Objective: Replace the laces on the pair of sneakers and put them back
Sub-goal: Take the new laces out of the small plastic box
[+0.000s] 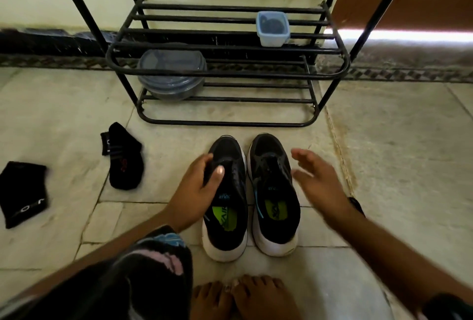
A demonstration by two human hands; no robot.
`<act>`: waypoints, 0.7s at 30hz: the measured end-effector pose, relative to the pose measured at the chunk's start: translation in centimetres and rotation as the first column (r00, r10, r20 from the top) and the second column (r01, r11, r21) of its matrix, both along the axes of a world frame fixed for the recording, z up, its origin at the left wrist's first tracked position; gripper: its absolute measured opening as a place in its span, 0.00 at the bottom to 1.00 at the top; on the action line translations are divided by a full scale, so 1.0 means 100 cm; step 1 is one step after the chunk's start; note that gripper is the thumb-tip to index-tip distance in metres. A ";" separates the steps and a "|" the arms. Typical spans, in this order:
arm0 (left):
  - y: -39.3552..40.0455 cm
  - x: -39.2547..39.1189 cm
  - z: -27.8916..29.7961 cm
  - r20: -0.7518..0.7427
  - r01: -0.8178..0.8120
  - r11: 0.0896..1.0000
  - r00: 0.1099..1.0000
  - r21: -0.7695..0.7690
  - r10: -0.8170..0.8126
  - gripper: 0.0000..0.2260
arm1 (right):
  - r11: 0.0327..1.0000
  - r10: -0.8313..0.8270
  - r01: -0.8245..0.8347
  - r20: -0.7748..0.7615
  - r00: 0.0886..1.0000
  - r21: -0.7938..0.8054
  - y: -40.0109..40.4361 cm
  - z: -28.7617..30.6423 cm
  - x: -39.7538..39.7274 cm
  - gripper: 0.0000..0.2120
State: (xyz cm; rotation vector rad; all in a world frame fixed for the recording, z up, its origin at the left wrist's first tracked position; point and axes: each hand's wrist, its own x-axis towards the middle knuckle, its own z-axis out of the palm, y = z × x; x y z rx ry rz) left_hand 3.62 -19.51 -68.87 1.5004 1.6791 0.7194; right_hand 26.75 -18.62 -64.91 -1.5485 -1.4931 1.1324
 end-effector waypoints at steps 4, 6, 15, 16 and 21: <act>0.051 -0.007 0.056 0.031 0.067 0.995 0.997 0.071 -0.069 0.21 | 0.990 0.109 -0.121 0.145 0.983 0.073 0.078 0.048 0.010 0.14; 0.089 -0.008 0.082 0.042 0.092 0.992 0.994 0.090 -0.096 0.19 | 0.986 0.085 -0.108 0.174 0.981 0.126 0.115 0.066 0.010 0.17; 0.235 0.056 0.152 -0.119 0.118 0.980 0.988 0.162 -0.100 0.16 | 0.984 0.104 -0.149 0.354 0.930 0.102 0.246 0.093 -0.015 0.29; 0.244 0.061 0.150 -0.144 0.141 0.980 0.982 0.138 -0.121 0.17 | 0.984 0.127 -0.163 0.348 0.929 0.077 0.254 0.090 -0.018 0.30; 0.261 0.069 0.127 -0.111 0.205 0.979 0.973 0.007 -0.203 0.22 | 0.981 0.159 -0.188 0.365 0.917 0.045 0.260 0.071 -0.032 0.25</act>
